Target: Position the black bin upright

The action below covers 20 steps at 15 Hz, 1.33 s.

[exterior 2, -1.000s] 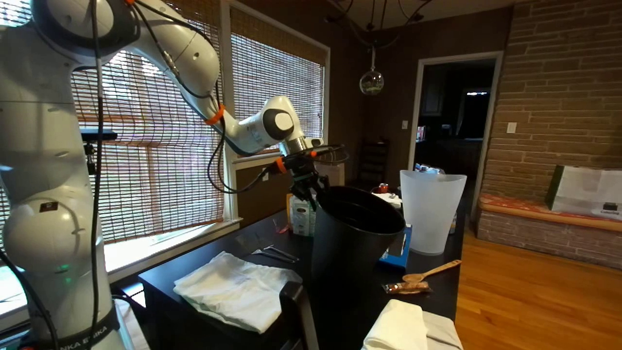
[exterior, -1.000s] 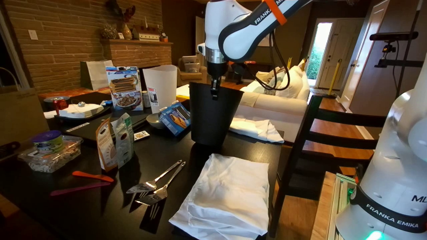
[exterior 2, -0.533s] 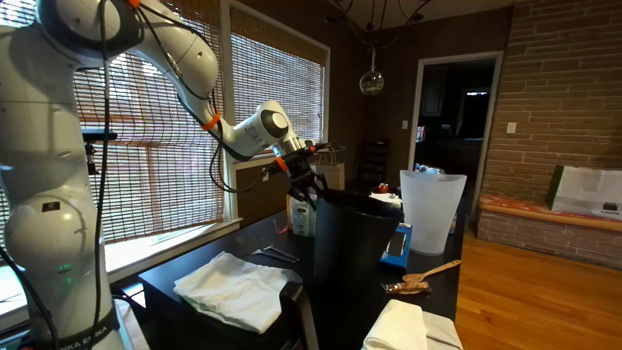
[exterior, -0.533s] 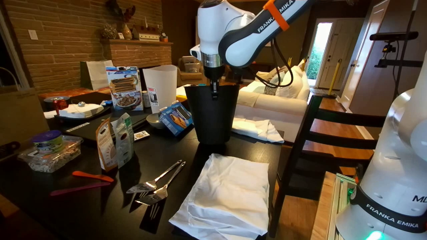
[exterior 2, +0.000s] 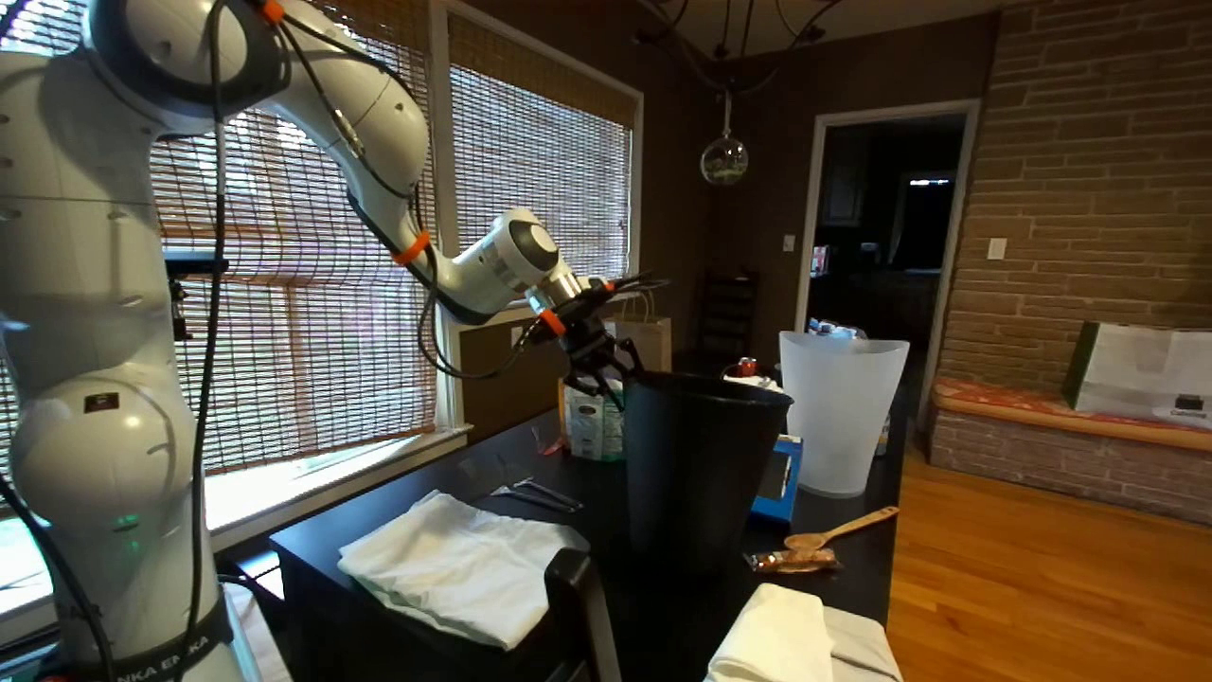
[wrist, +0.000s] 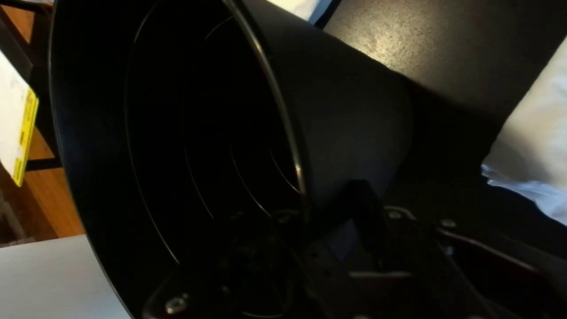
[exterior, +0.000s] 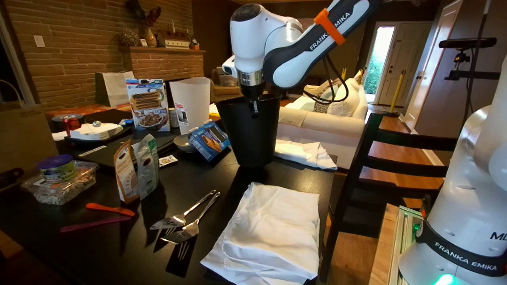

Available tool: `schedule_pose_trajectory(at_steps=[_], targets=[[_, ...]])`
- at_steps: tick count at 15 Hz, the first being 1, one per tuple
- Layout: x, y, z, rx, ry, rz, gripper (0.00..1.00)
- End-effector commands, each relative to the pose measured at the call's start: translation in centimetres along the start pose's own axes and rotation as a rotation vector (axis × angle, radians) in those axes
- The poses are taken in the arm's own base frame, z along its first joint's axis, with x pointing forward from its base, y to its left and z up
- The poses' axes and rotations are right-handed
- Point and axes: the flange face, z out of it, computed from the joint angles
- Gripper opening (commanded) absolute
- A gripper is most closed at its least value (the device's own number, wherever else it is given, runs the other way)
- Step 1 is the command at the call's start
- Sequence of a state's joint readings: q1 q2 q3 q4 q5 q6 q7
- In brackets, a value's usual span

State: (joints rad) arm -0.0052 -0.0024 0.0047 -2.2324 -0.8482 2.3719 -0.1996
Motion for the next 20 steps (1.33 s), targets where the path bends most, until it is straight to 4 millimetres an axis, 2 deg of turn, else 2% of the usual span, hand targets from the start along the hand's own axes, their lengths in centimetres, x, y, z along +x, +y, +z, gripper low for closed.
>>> schedule_pose_trajectory(at_steps=[1,16,20], targets=[[0.4,-0.2,-0.3,-0.053,-0.005,0.03,0.04],[1.3,-2.5,0.4,-0.058,-0.057,0.202,0.04],[1.4,-2.8,0.6,-0.053,-0.08,0.217,0.34]])
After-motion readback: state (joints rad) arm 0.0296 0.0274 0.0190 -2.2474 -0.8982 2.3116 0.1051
